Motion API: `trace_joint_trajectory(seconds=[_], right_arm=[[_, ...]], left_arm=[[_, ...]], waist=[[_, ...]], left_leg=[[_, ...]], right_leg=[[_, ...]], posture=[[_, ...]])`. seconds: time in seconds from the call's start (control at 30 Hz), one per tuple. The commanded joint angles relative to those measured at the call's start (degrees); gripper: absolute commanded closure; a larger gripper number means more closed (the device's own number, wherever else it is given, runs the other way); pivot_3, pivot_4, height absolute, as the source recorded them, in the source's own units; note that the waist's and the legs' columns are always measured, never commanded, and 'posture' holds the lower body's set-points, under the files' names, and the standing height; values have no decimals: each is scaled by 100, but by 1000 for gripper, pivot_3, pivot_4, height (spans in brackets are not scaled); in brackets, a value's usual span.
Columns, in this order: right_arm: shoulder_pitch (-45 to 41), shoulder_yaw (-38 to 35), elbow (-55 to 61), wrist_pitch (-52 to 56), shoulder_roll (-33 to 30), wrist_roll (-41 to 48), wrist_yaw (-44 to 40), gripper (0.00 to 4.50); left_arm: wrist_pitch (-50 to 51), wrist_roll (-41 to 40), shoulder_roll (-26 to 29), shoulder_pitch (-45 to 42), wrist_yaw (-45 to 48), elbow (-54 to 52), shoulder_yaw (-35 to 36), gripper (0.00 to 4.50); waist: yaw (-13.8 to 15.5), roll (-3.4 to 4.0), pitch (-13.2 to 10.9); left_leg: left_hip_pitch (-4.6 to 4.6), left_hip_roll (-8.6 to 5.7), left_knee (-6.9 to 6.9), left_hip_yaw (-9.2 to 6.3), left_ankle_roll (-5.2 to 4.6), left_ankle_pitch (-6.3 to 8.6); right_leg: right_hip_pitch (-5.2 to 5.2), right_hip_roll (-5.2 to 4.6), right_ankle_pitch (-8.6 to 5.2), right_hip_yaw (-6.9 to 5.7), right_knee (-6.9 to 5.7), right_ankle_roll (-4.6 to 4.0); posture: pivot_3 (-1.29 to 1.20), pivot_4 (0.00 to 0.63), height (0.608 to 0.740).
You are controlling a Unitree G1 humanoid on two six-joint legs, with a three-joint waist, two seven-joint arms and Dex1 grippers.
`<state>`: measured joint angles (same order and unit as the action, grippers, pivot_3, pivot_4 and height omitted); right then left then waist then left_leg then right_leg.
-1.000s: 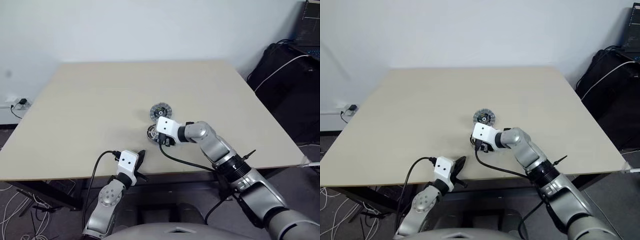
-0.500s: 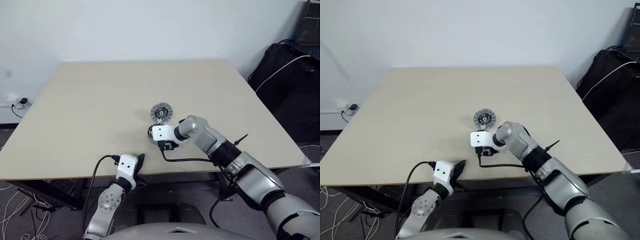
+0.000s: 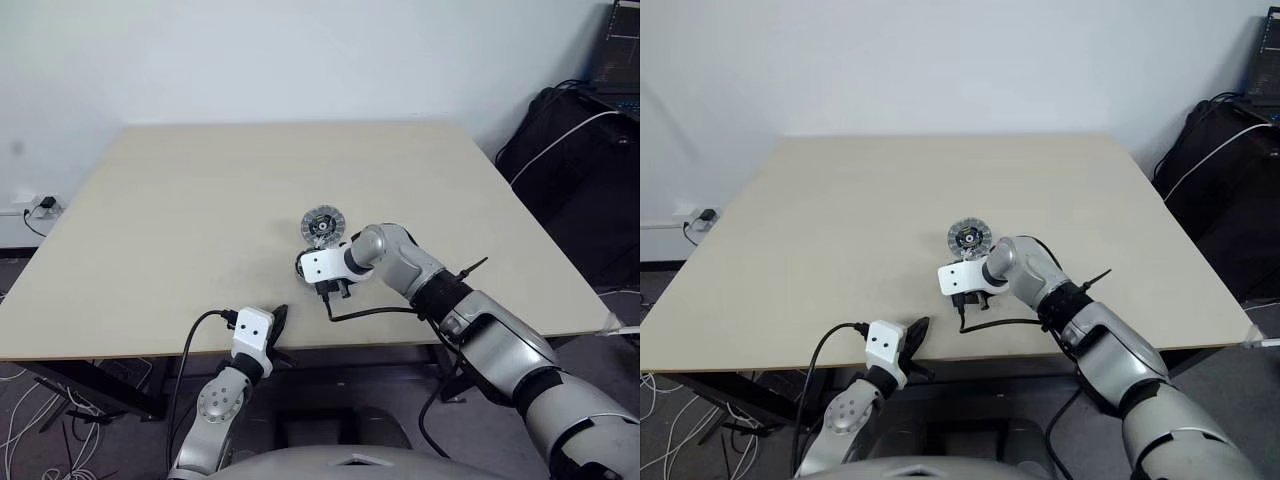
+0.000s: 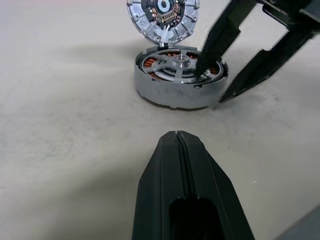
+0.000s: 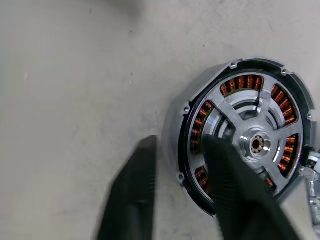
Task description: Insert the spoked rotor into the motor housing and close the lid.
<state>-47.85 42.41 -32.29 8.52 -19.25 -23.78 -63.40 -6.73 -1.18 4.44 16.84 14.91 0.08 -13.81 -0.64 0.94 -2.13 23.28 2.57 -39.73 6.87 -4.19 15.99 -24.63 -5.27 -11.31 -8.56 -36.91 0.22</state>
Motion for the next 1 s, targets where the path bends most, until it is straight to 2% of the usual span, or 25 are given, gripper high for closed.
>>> trace_joint_trajectory(seconds=[0.03,0.07,0.33,0.5,0.77,1.0], right_arm=[[-49,9,-96,-138,-61,-180,-50,4117],[-35,-28,-98,-138,-53,-187,-27,4392],[141,-259,-47,-14,-48,-128,260,4404],[506,-559,448,285,-204,-37,373,4404],[1481,-1085,2302,1557,-682,259,139,4404],[1993,-1340,3624,3251,-532,396,358,4404]], left_arm=[[-160,-32,-79,-58,-33,-8,16,4500],[-165,-33,-83,-59,-33,-2,16,4500],[-167,-58,-96,-85,-14,43,22,4500],[-121,-72,-80,-87,40,44,11,4500],[-22,-111,-74,-136,81,5,12,4500],[54,-120,-84,-108,97,-52,-47,4500]], waist=[[-2,-1,4],[-4,-3,5],[-4,0,6],[-1,0,7],[90,2,7],[137,1,5]], left_leg=[[-1,0,0,1,0,0],[-6,0,0,0,0,0],[-15,3,0,5,3,1],[-20,3,0,6,3,0],[2,-2,1,2,-7,9],[26,-2,0,0,-11,13]], right_leg=[[1,0,0,1,0,0],[5,0,0,1,0,0],[9,-21,1,2,-3,1],[13,-25,3,2,-3,0],[-1,-31,0,-1,8,-4],[-21,-29,-1,-9,14,-5]], posture=[[0,0,740],[0,0,740],[0,0,740],[0,0,740],[0,0,740],[0,0,740]])
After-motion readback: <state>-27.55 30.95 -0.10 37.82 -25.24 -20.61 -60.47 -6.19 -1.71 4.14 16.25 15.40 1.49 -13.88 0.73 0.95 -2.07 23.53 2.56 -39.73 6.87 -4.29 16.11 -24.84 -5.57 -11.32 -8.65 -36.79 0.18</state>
